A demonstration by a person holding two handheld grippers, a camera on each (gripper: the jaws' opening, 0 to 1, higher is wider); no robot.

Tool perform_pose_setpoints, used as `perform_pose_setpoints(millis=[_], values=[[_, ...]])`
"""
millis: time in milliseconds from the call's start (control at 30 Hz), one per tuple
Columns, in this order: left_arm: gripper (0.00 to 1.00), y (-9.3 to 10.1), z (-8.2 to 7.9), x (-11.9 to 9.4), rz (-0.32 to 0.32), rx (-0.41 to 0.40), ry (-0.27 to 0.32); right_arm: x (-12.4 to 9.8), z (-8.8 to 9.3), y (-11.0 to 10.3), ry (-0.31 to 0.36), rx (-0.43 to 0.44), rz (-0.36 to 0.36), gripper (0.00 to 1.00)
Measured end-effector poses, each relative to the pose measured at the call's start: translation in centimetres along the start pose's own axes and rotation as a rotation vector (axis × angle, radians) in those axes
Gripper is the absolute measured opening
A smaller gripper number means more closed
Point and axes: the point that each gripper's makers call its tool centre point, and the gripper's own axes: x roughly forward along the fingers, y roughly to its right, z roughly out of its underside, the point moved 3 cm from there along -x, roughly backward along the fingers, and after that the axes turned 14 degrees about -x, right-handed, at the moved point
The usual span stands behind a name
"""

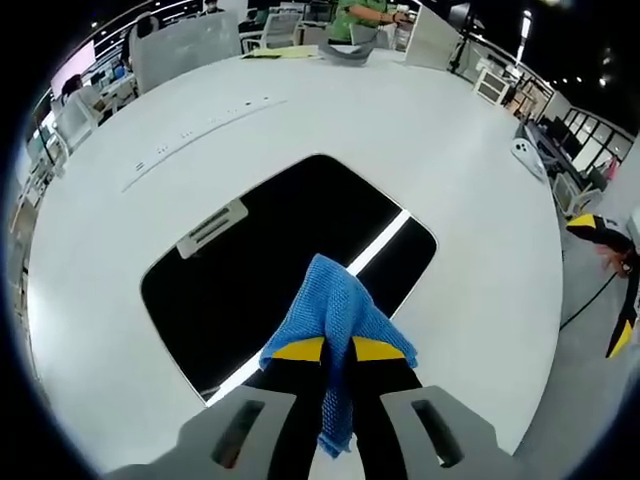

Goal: Wipe the mirror surface with the cleaning cloth until all visible marks leave the cleaned area.

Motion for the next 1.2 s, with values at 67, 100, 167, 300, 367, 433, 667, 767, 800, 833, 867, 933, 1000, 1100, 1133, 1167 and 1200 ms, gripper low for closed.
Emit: perform_pose_setpoints(millis=[67, 100, 167, 300, 367, 433, 667, 767, 800, 833, 867, 933, 1000, 1100, 1133, 1167, 1200], values=[[0.07, 0.0, -0.1, 0.0, -0.001, 0.009, -0.003, 0.0, 0.0, 0.1, 0.000, 0.002, 0.001, 0.99], [0.07, 0.0, -0.1, 0.0, -0.001, 0.009, -0.006, 0.0, 0.0, 0.1, -0.003, 0.001, 0.000, 0.99], [0.07, -0.1, -0.2, 0.0, -0.001, 0.008, -0.010, 0.0, 0.0, 0.2, -0.001, 0.001, 0.000, 0.99], [0.07, -0.1, -0.4, 0.1, -0.004, 0.012, -0.015, 0.0, 0.1, 0.2, 0.000, 0.003, 0.000, 0.99], [0.07, -0.2, -0.5, 0.1, -0.001, 0.008, -0.015, 0.0, 0.1, 0.3, -0.002, 0.002, -0.001, 0.99], [0.07, -0.3, -0.6, 0.2, 0.000, 0.006, -0.015, 0.0, 0.1, 0.4, 0.001, 0.004, 0.002, 0.99], [0.07, -0.5, -1.0, 0.3, 0.002, -0.002, -0.018, -0.1, 0.4, 0.6, -0.003, 0.012, 0.005, 0.99], [0.07, -0.6, -1.1, 0.4, 0.005, -0.003, -0.018, -0.2, 0.5, 0.6, -0.005, 0.015, 0.006, 0.99], [0.07, -0.6, -1.1, 0.4, 0.006, 0.002, -0.019, -0.2, 0.6, 0.6, -0.006, 0.014, 0.006, 0.99], [0.07, -0.6, -1.1, 0.4, 0.006, 0.005, -0.018, -0.2, 0.6, 0.6, -0.006, 0.013, 0.007, 0.99], [0.07, -0.6, -1.1, 0.4, 0.006, 0.004, -0.019, -0.2, 0.6, 0.6, -0.005, 0.016, 0.008, 0.99], [0.07, -0.7, -1.2, 0.4, 0.006, 0.005, -0.019, -0.1, 0.6, 0.6, -0.004, 0.016, 0.009, 0.99], [0.07, -0.7, -1.2, 0.4, 0.005, 0.005, -0.021, -0.1, 0.6, 0.6, -0.005, 0.017, 0.009, 0.99], [0.07, -0.7, -1.3, 0.4, 0.001, 0.007, -0.024, -0.1, 0.5, 0.6, -0.003, 0.016, 0.011, 0.99], [0.07, -0.8, -1.4, 0.4, 0.001, 0.008, -0.024, -0.1, 0.5, 0.6, -0.003, 0.019, 0.011, 0.99], [0.07, -0.8, -1.4, 0.5, 0.001, 0.008, -0.025, -0.1, 0.5, 0.6, -0.003, 0.019, 0.011, 0.99], [0.07, -0.8, -1.4, 0.5, 0.001, 0.008, -0.025, -0.1, 0.5, 0.6, -0.004, 0.017, 0.011, 0.99]])
